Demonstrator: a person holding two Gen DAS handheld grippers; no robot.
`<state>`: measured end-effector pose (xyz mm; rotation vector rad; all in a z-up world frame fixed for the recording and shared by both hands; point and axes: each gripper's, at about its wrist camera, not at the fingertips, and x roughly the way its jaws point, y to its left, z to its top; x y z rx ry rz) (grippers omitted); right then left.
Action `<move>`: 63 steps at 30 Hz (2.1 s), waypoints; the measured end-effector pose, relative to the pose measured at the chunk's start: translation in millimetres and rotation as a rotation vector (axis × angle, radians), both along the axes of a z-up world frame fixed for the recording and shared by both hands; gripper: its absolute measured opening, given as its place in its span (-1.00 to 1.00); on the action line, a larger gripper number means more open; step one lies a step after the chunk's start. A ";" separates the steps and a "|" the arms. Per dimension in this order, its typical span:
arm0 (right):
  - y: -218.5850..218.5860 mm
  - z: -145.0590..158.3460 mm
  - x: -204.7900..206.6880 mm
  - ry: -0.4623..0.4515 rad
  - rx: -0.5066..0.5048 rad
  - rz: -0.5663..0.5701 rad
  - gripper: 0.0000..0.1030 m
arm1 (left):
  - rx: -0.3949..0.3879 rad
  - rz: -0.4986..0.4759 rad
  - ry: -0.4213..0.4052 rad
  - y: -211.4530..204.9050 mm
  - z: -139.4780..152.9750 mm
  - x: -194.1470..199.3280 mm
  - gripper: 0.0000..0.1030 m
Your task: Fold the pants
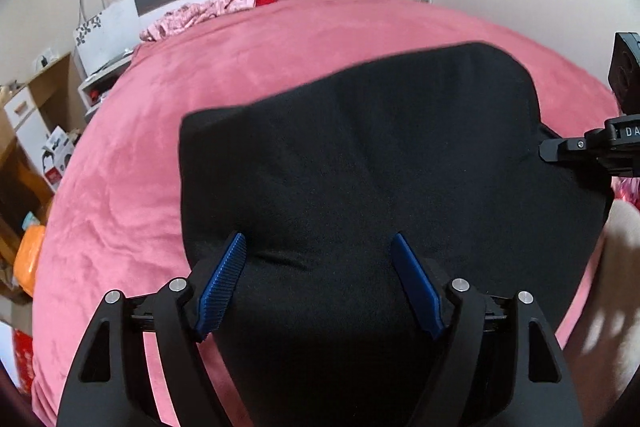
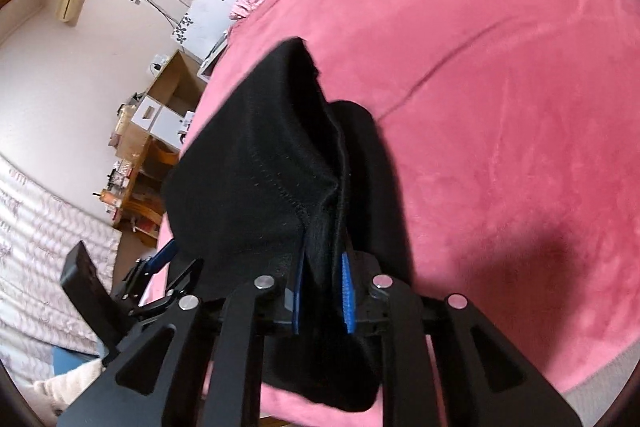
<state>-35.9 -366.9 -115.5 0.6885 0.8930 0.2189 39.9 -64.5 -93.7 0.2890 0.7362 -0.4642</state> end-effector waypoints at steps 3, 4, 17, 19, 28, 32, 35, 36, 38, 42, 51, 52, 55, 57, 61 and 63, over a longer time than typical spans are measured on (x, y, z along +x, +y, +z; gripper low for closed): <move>-1.9 -3.6 0.5 -0.010 0.007 -0.011 -0.64 | 0.000 -0.008 -0.023 2.3 -1.6 -2.4 0.45; -3.3 0.3 -1.2 -0.007 0.007 -0.007 -0.56 | -0.002 -0.012 -0.014 3.8 0.4 -3.1 0.45; 48.2 91.6 32.9 -0.169 -0.306 0.093 -0.37 | -0.204 0.016 0.124 -1.8 63.4 34.6 0.47; 62.4 89.0 49.9 -0.172 -0.339 0.136 -0.37 | -0.172 -0.020 0.123 -19.8 62.5 45.2 0.47; 75.1 28.9 104.4 -0.083 -0.462 0.163 -0.52 | -0.085 0.044 0.142 -33.4 17.5 99.7 0.72; 70.0 -0.3 113.4 -0.102 -0.460 0.120 -0.52 | -0.126 0.049 0.188 -30.5 -2.7 116.2 0.79; 65.9 -10.6 121.0 -0.099 -0.445 0.090 -0.51 | -0.115 0.049 0.195 -31.9 -9.0 124.0 0.82; 63.4 -12.8 121.5 -0.101 -0.429 0.082 -0.51 | -0.114 0.046 0.193 -32.1 -9.9 125.1 0.83; 61.0 -12.0 118.9 -0.114 -0.420 0.080 -0.51 | -0.122 0.040 0.190 -30.7 -11.5 125.3 0.83; 66.9 -4.9 108.8 -0.157 -0.471 0.066 -0.48 | -0.122 0.035 0.164 -30.1 -6.6 117.3 0.83; 74.8 9.2 67.6 -0.163 -0.545 0.056 0.60 | -0.056 0.033 -0.005 -14.7 8.9 48.4 0.85; 73.6 8.8 61.0 -0.149 -0.539 0.055 0.66 | -0.044 0.032 -0.022 -12.1 8.3 39.0 0.93; 66.5 7.8 36.9 -0.119 -0.515 0.064 0.64 | -0.061 0.028 -0.024 0.8 5.3 13.1 0.93; 55.7 10.8 22.5 -0.096 -0.482 0.057 0.64 | -0.101 0.024 0.029 11.7 2.2 3.7 0.93; 36.6 10.7 6.4 0.000 -0.402 0.049 0.64 | -0.160 0.045 0.075 29.6 1.8 -7.7 0.93; 32.4 0.6 1.3 0.068 -0.401 0.043 0.63 | -0.176 0.048 0.108 33.3 -2.3 -8.4 0.93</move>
